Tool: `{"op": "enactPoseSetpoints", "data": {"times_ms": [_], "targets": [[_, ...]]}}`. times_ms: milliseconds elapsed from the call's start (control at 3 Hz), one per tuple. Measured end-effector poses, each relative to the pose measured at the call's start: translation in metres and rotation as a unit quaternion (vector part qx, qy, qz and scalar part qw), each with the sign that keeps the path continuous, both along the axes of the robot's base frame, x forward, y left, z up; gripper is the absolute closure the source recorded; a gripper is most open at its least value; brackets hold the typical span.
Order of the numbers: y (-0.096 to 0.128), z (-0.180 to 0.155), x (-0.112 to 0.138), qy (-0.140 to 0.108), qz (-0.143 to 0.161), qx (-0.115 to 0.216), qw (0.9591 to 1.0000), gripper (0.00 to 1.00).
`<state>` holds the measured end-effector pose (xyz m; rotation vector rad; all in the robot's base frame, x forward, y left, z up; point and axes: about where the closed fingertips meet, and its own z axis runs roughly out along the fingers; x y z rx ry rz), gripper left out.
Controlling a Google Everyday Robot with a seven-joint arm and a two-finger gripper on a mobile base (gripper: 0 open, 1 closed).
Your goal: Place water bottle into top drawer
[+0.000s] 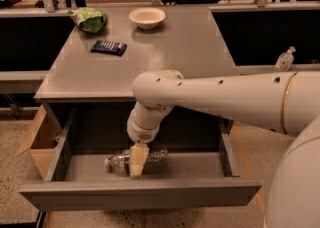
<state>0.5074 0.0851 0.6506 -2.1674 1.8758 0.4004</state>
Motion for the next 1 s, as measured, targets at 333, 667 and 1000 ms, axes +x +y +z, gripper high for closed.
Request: {"op": "enactPoseSetpoints", "data": {"times_ms": [333,667,1000], "targets": [[-0.018,0.010,0.008,-0.015,-0.020,-0.011,0.9996,0.00],[-0.039,0.026,0.017,-0.040,-0.048,-0.029,0.9976,0.00],[-0.040,0.027,0.017,-0.042,-0.050,-0.030,0.9974,0.00]]}}
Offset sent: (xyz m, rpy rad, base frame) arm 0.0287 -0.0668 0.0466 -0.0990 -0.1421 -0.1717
